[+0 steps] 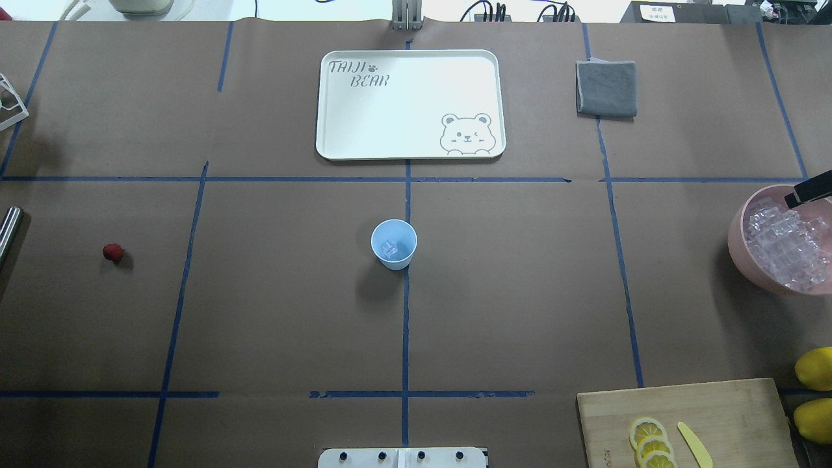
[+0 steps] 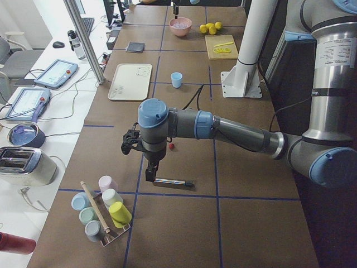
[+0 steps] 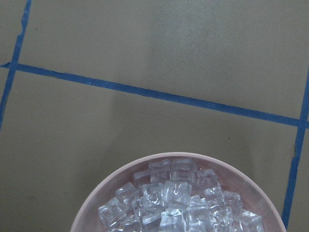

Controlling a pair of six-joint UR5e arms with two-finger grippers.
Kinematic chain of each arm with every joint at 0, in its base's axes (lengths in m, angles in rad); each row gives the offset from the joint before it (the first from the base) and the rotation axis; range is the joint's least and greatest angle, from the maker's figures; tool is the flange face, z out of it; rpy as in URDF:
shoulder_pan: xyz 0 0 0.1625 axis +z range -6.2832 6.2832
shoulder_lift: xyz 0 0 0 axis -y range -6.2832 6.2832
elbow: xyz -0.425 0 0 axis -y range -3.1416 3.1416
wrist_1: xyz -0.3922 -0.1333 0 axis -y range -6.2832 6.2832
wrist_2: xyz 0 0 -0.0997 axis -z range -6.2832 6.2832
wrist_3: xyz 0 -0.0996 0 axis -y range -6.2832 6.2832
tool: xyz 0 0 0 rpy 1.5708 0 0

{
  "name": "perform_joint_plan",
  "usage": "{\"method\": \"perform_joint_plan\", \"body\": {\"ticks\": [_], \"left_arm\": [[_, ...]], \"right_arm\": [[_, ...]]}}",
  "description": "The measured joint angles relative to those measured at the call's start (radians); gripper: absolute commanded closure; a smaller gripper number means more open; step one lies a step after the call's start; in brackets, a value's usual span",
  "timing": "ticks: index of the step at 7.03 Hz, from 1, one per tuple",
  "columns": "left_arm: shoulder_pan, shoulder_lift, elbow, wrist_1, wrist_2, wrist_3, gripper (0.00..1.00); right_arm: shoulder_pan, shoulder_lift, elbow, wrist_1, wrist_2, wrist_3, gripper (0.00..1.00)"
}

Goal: Mash ice and strawberries in cup
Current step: 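Lower the right gripper into the ice to grasp another cube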

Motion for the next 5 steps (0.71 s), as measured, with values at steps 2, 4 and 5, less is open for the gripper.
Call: {"method": "perform_joint_plan", "body": {"ticks": [2,4,5], "left_arm": [[0.001,0.0,0.001,0.0,0.0,-0.001,0.0],[0.001,0.0,0.001,-0.001,0.0,-0.001,0.0],[0.001,0.0,0.0,-0.001,0.0,-0.002,0.0]], "right_arm": [[-0.03,0.008,-0.032,0.023,-0.009,0.0,0.02],[-0.072,0.007,-0.046,0.025,-0.034,0.003,0.06],[-0.08,0.003,-0.049,0.023,-0.041,0.003,0.13]]}}
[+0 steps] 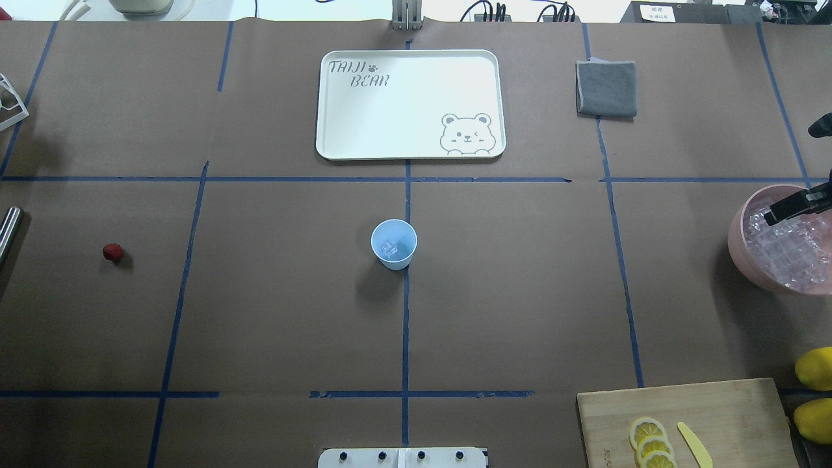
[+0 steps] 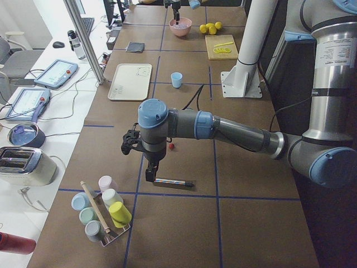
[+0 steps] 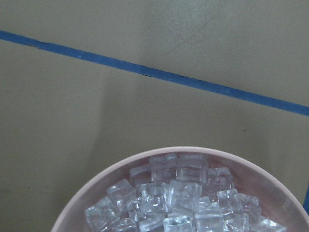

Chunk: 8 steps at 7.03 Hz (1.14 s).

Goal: Mash ice and strawberries in cup
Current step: 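Lower the right gripper into the ice to grasp another cube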

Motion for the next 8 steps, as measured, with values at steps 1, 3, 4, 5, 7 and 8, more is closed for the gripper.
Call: {"method": "perform_joint_plan", "body": {"ticks": [1,3,4,5,7,8], "left_arm": [[0.0,0.0,-0.001,0.0,0.0,0.0,0.0],[0.0,-0.001,-0.004,0.0,-0.001,0.0,0.0],[0.0,-0.001,-0.007,0.001,-0.001,-0.005,0.0],[0.0,-0.001,-0.01,0.001,-0.001,-0.012,0.0],[0.0,-0.002,-0.012,0.001,-0.002,-0.017,0.0],[0.0,-0.002,-0.012,0.001,-0.002,-0.017,0.0]], "right_arm": [[-0.003,-0.003,-0.002,-0.003,-0.002,0.0,0.18],[-0.011,-0.002,-0.022,-0.002,-0.002,0.001,0.19],[-0.021,0.001,-0.031,-0.001,-0.003,0.0,0.22],[-0.027,0.002,-0.035,-0.001,-0.003,-0.001,0.23],[-0.029,-0.001,-0.036,0.0,0.002,-0.003,0.24],[-0.029,-0.004,-0.037,0.0,0.003,-0.005,0.24]]}}
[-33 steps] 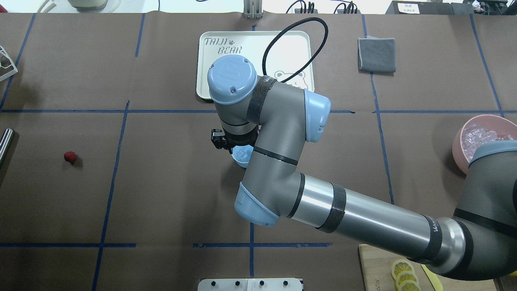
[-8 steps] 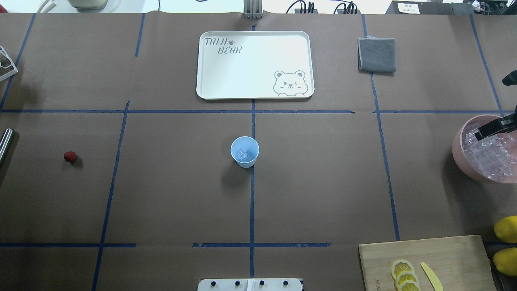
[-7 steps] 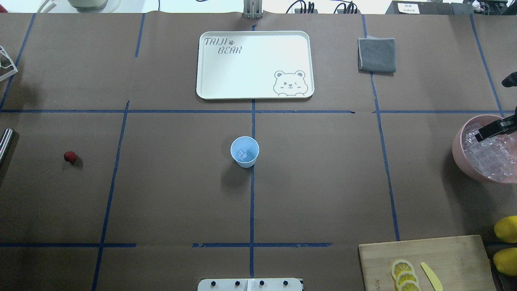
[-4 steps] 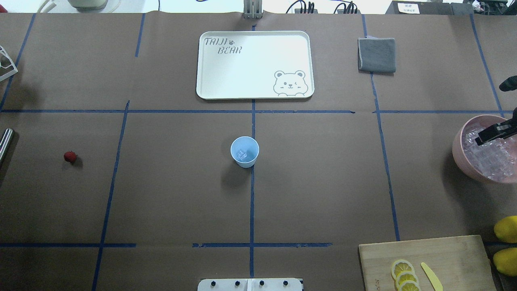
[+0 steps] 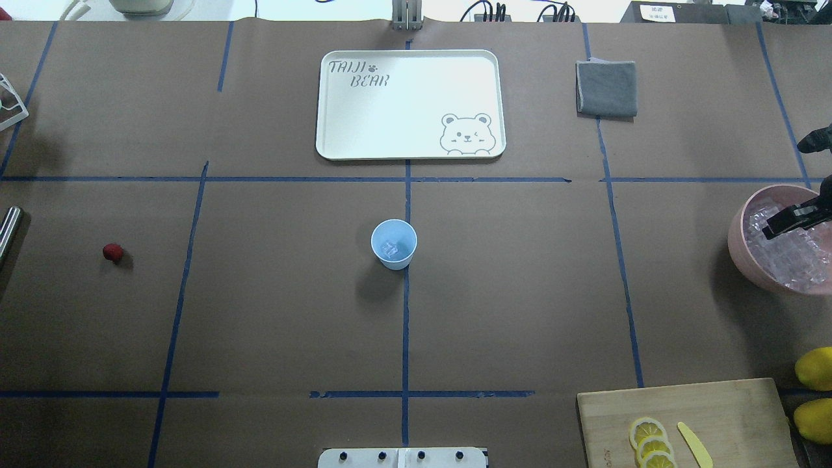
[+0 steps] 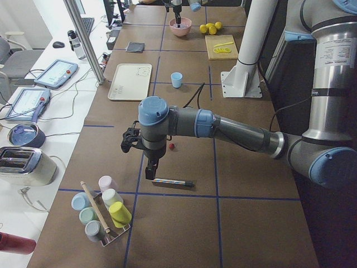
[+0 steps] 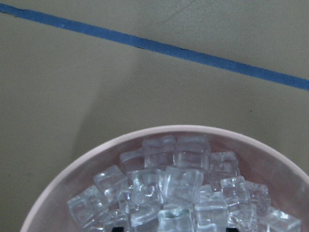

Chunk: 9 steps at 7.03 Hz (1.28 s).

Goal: Mash ice and strawberries in cup
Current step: 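Lower the right gripper into the ice to grasp another cube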

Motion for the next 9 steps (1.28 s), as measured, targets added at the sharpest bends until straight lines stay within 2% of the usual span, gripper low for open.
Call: {"method": "perform_joint_plan", "body": {"ticks": [4,5,6,7,8,9], "left_arm": [[0.0,-0.001,0.0,0.001,0.0,-0.001,0.0],[0.0,-0.001,0.0,0.001,0.0,-0.001,0.0],[0.0,-0.001,0.0,0.002,0.0,-0.001,0.0],[0.0,-0.002,-0.001,0.002,0.0,-0.001,0.0],[0.0,-0.003,-0.001,0.002,0.0,-0.001,0.0],[0.0,-0.003,-0.001,0.002,0.0,-0.001,0.0]], "right_arm": [[0.0,-0.004,-0.002,-0.008,-0.002,-0.002,0.27],[0.0,-0.005,-0.002,-0.008,-0.003,-0.001,0.41],[0.0,-0.005,-0.003,-0.009,-0.004,-0.001,0.68],[0.0,-0.006,-0.002,-0.009,-0.003,-0.002,0.88],[0.001,-0.009,-0.001,-0.007,-0.002,-0.004,0.99],[0.001,-0.012,0.002,-0.005,-0.001,-0.006,1.0]]}}
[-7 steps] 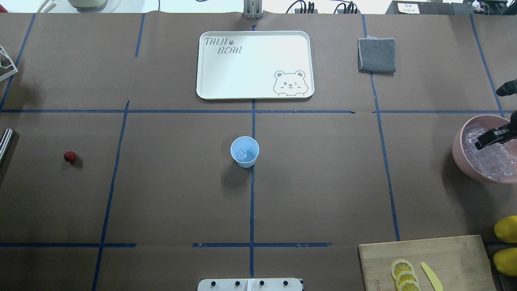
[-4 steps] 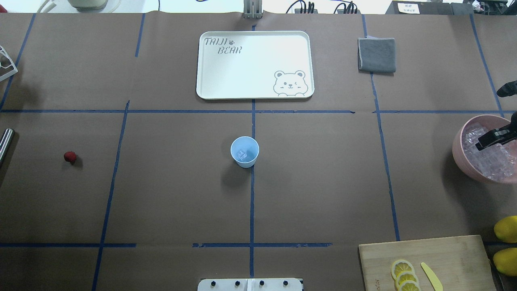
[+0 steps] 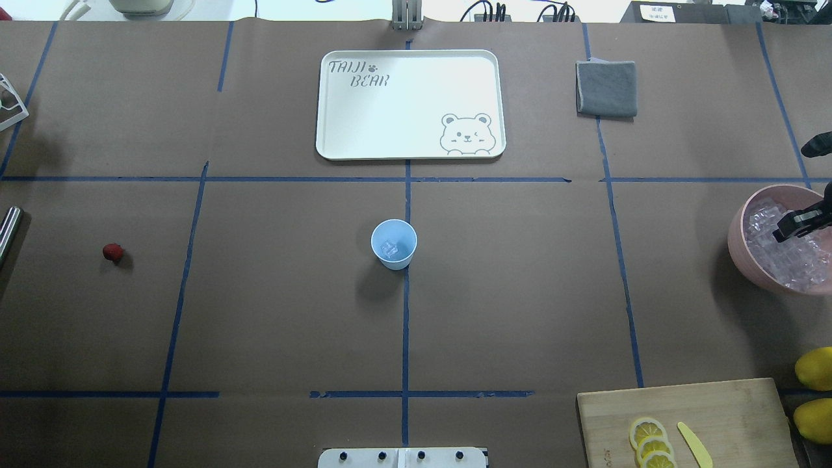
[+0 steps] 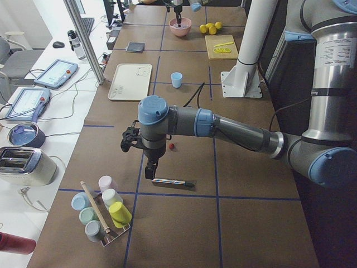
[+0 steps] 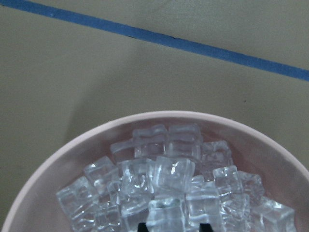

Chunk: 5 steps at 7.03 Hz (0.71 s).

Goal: Mash ice and strawberries in cup
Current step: 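Lower the right gripper into the ice to grasp another cube, then close the right gripper on an ice cube and lift it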

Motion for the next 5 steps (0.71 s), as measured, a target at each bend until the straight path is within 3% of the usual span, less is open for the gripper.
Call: {"method": "perform_joint_plan", "body": {"ticks": [3,5], "left_arm": [[0.0,0.0,-0.001,0.0,0.0,0.0,0.0],[0.0,0.0,-0.001,0.001,-0.001,0.0,0.0]], "right_arm": [[0.009,-0.013,0.039,-0.001,0.005,-0.001,1.0],[0.037,-0.058,0.172,-0.058,0.012,-0.001,1.0]]}}
